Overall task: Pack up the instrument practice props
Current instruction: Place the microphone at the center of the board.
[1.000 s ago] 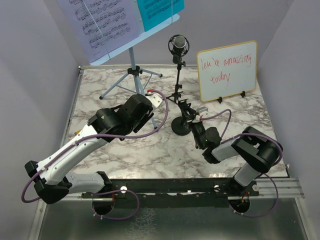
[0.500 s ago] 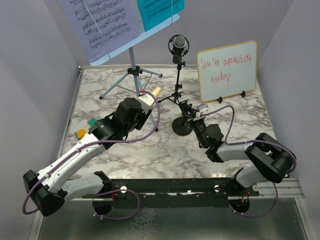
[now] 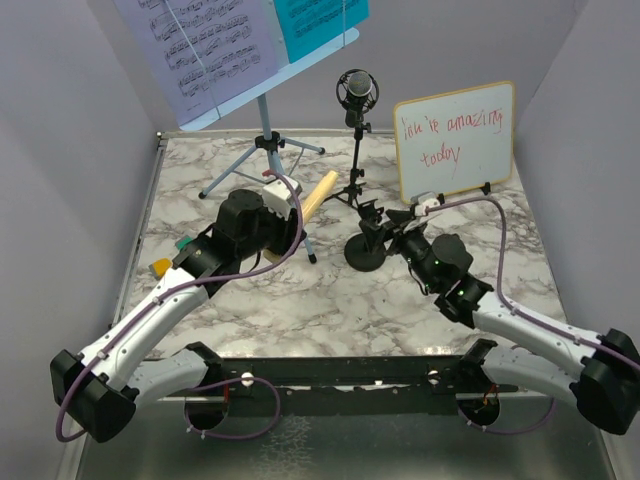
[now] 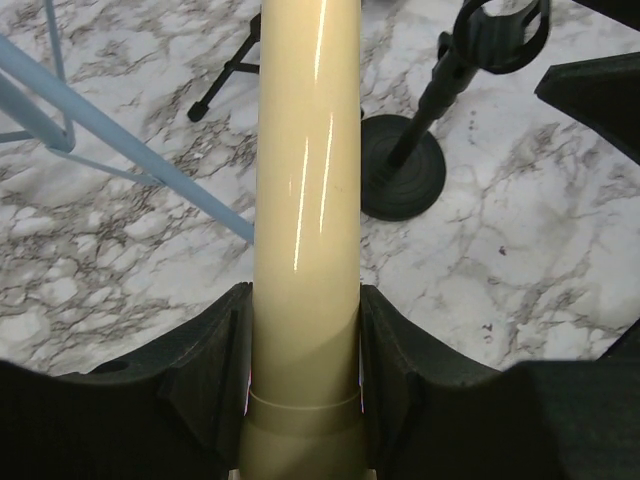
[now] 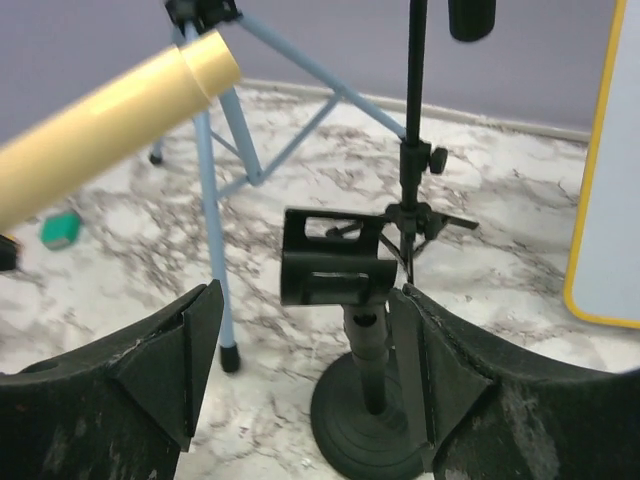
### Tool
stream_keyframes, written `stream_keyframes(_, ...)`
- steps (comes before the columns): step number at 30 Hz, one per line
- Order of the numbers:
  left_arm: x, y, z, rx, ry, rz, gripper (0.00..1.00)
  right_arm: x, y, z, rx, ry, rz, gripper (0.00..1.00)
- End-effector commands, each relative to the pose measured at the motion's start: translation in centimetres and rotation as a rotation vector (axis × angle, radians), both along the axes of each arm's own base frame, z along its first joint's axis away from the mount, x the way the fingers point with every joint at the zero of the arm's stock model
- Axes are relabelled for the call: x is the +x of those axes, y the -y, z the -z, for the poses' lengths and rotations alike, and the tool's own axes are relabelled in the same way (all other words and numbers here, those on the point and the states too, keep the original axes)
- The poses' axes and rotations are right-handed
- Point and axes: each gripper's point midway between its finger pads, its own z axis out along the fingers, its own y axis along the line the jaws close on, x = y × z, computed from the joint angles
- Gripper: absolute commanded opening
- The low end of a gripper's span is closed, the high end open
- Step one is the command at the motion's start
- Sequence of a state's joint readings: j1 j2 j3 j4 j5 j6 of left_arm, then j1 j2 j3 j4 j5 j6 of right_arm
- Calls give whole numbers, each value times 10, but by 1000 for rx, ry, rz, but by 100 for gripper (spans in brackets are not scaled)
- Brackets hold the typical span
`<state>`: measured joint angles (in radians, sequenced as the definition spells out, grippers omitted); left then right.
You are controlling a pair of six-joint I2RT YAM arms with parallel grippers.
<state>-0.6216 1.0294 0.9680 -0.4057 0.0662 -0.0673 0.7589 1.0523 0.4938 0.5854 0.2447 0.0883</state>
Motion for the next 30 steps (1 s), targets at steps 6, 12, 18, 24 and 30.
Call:
stream_keyframes(6, -17, 29, -46, -273, 32, 162, 0, -44, -21, -74, 245, -124, -210, 75)
stream_keyframes(12, -32, 38, -54, -395, 38, 245, 0, -61, -66, -109, 477, -204, -445, 73)
stream_keyframes(18, -41, 44, -57, -440, 25, 294, 0, -67, -109, -109, 579, -295, -615, 70)
stream_keyframes(24, -49, 48, -55, -461, 6, 332, 0, -58, -123, -104, 641, -328, -620, 60)
stream_keyframes(30, -50, 47, -50, -453, -5, 332, 0, -58, -118, -113, 667, -288, -614, 42)
